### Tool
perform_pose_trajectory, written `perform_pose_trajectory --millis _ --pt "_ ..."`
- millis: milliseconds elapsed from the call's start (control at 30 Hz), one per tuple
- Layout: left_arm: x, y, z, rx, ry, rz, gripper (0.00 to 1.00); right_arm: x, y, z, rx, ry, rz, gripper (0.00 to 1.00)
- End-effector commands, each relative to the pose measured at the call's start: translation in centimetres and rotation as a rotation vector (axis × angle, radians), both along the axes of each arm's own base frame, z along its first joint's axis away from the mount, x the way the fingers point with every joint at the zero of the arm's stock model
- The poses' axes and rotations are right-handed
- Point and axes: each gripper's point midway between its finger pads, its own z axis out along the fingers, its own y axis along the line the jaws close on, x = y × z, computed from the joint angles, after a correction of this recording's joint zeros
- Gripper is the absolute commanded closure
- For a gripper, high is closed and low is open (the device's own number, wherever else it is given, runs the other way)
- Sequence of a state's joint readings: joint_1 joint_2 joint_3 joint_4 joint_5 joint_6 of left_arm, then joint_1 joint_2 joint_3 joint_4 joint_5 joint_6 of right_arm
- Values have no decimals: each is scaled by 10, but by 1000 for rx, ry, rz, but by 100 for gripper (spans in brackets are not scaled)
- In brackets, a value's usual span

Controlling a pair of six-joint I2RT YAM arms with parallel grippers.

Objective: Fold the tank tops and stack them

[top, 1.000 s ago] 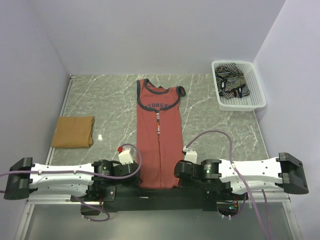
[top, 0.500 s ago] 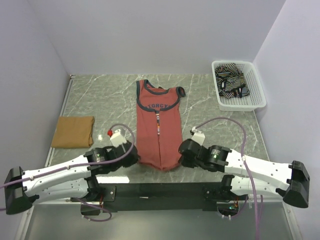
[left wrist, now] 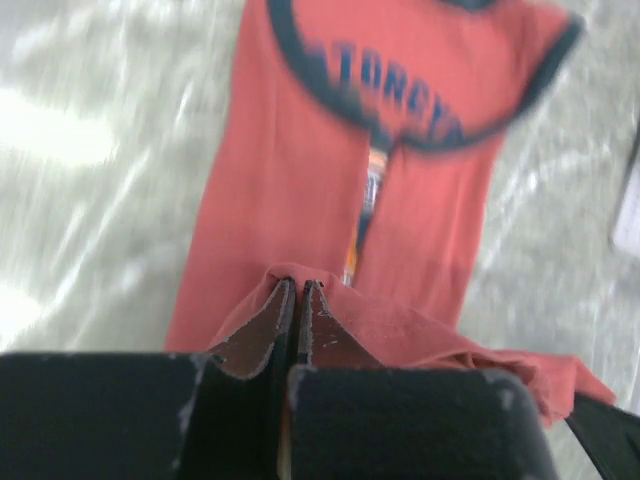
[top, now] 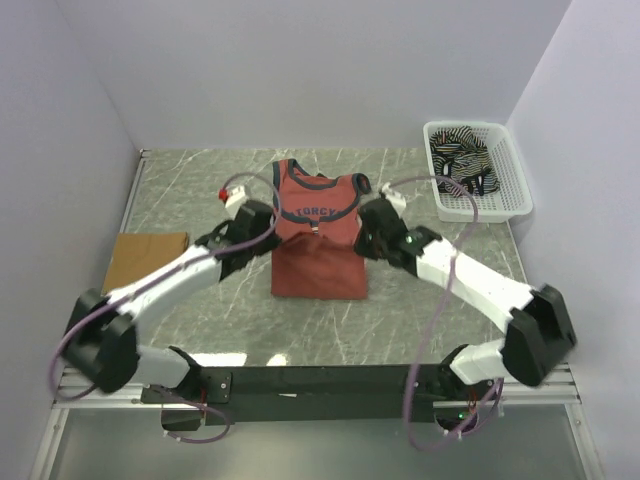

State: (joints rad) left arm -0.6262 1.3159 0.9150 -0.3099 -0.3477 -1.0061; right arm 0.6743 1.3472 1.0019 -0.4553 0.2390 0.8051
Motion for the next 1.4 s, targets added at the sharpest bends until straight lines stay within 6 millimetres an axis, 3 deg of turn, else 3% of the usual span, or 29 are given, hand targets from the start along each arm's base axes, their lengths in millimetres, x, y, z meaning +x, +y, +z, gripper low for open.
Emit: perform_pose_trajectory --millis 0,33,67,100,167,233,267,300,367,400,433,467,500,567,600,633,733,767,800,967,1067,1133,1233,1333,1367 --pt "75 -9 12 -17 -94 -88 96 62 13 16 23 -65 60 88" --pt "88 -10 7 -20 -90 -99 94 86 8 28 37 -96 31 84" --pt "99 -9 0 -18 -76 -102 86 100 9 9 14 -62 30 75" --pt "117 -14 -13 -40 -50 -148 65 110 9 6 3 -61 48 58" --pt "129 -15 -24 -36 -12 -170 53 130 12 4 6 -33 66 47" --pt "135 -13 -15 -36 -45 -166 9 134 8 4 -21 -45 73 39" --pt "134 -10 -11 -30 -52 -154 1 131 4 11 -24 -61 65 34" --pt "131 -5 2 -29 -70 -139 1 127 0 13 -25 -65 55 34" --pt "119 3 4 -21 -45 -110 1 109 -12 9 -39 -49 32 33" --pt "104 7 10 -47 -39 -89 6 101 -16 7 -35 -41 15 33" --pt "93 12 6 -50 -16 -62 9 82 -24 -14 -53 8 12 33" --pt "83 12 8 -88 -10 -43 11 72 -28 -5 -36 -18 5 34" --pt "59 15 2 -96 4 -50 17 60 -27 -9 -28 -15 11 34" --pt "36 16 -4 -123 20 -33 22 31 -33 -22 -17 -13 18 35" --pt "15 15 -13 -136 29 -52 24 20 -29 -26 -5 -17 29 35" --pt "5 13 -16 -149 31 -64 26 7 -34 -41 -10 7 28 35" --pt "-23 7 -24 -184 21 -93 34 -4 -29 -38 22 -27 41 39" --pt "-27 6 -26 -189 19 -104 37 -5 -27 -38 17 -28 43 47" --pt "-33 6 -33 -174 30 -98 47 -5 -25 -38 15 -26 42 54" --pt "-40 -10 -35 -235 13 -165 67 -5 9 -30 114 -21 111 94" --pt "-35 -23 -26 -253 -14 -201 78 -2 19 -40 131 12 117 98" --pt "-31 -28 -32 -242 -7 -205 80 -1 22 -53 135 38 121 99" --pt "-29 -28 -49 -226 25 -187 82 -1 20 -75 125 85 109 100" --pt "-31 -23 -74 -190 91 -159 89 -5 8 -97 93 121 78 100" --pt "-36 -14 -91 -156 142 -114 90 -9 5 -103 85 134 75 100"
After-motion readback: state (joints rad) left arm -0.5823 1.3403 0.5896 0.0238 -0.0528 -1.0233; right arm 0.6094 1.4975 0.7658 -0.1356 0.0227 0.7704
